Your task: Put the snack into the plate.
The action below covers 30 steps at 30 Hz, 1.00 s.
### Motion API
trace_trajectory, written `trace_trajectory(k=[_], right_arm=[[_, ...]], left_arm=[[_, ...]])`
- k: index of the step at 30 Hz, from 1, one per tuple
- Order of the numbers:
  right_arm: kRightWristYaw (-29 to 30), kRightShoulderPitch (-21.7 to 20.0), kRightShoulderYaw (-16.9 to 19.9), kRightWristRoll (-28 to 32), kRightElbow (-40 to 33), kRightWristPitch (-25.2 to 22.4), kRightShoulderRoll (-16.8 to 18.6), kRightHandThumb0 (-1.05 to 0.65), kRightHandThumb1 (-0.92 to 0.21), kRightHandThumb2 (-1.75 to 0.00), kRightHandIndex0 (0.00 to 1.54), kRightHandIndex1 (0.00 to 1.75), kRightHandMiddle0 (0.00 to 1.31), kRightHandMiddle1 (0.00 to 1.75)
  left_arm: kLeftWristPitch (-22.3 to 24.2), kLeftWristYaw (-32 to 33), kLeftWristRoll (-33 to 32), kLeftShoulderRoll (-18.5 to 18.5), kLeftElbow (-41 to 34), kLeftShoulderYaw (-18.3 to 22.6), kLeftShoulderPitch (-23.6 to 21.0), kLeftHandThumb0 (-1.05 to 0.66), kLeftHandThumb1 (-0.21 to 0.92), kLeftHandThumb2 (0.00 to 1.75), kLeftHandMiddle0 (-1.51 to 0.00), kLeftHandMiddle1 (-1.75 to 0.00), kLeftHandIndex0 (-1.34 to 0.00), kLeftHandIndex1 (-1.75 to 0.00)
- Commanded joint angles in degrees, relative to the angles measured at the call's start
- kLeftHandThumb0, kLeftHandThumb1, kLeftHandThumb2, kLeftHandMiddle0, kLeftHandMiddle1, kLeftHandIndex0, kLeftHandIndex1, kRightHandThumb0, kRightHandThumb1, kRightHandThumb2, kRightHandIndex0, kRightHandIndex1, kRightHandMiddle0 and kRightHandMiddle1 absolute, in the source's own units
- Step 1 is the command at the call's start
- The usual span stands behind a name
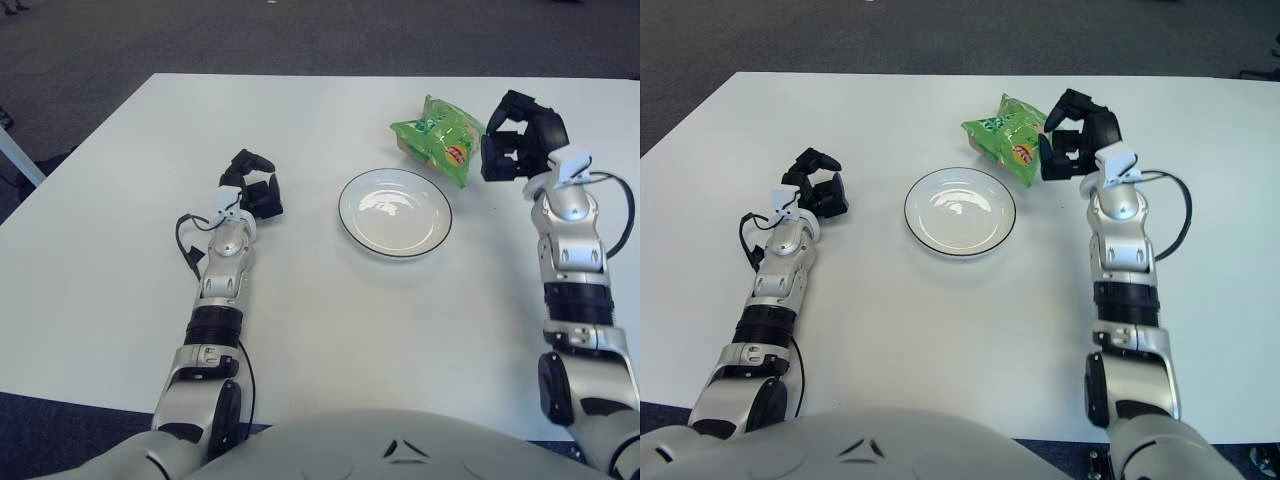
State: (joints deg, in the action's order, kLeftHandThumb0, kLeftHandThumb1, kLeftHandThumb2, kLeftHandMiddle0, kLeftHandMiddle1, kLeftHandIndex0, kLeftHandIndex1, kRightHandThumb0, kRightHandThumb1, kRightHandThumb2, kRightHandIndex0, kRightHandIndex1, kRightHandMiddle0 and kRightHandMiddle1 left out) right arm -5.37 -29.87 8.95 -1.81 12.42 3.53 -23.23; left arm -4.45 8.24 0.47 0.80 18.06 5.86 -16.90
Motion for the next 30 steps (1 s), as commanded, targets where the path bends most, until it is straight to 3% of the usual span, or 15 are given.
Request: trace_trajectory(k=[1, 7, 10, 19, 25, 30], right_arm=[[0.0, -3.9, -1.2, -2.1, 4.0, 2.9, -1.3, -0.48, -0.31, -1.32, 1.21, 1.75, 0.61, 1.75], [0.3, -9.6, -2.2, -3.8, 9.7, 5.1, -2.1, -0.47, -0.34, -1.29, 1.18, 1.75, 0.59, 1.75], [0.5, -15.0, -3.3, -5.0, 15.0, 7.0, -2.4, -0.47, -0.35, -1.27, 1.18, 1.75, 0.58, 1.75], [0.0, -21.2, -4.8, -5.1, 22.2, 10.7, -1.5, -0.46, -0.37, -1.25, 1.16, 1.75, 0.57, 1.75], [0.4, -28.5, -6.7, -5.8, 31.4, 12.9, 0.4, -0.45, -0.39, -1.22, 1.1, 1.75, 0.55, 1.75], [1.1, -30.2, -9.2, -8.9, 33.9, 14.5, -0.6, -0.43, -0.46, -1.13, 1.03, 1.75, 0.49, 1.75]], left_arm=[[0.8, 0.6, 0.1, -2.2, 4.3, -0.6, 7.8, -0.49, 0.29, 1.35, -1.34, -1.75, -0.63, -1.75], [0.9, 0.5, 0.0, -2.2, 4.1, -0.5, 8.0, -0.49, 0.3, 1.34, -1.34, -1.75, -0.63, -1.75], [1.4, 0.7, -0.1, -2.3, 4.2, -0.4, 7.8, -0.49, 0.29, 1.34, -1.33, -1.75, -0.63, -1.75], [2.5, 0.9, 0.1, -2.2, 2.9, -0.5, 8.4, -0.5, 0.27, 1.37, -1.33, -1.75, -0.65, -1.75], [2.9, 0.5, 0.0, -2.2, 2.1, -0.6, 9.0, -0.5, 0.27, 1.37, -1.33, -1.75, -0.65, -1.75], [3.3, 0.4, -0.1, -2.2, 1.5, -0.7, 9.4, -0.5, 0.28, 1.36, -1.32, -1.75, -0.64, -1.75]])
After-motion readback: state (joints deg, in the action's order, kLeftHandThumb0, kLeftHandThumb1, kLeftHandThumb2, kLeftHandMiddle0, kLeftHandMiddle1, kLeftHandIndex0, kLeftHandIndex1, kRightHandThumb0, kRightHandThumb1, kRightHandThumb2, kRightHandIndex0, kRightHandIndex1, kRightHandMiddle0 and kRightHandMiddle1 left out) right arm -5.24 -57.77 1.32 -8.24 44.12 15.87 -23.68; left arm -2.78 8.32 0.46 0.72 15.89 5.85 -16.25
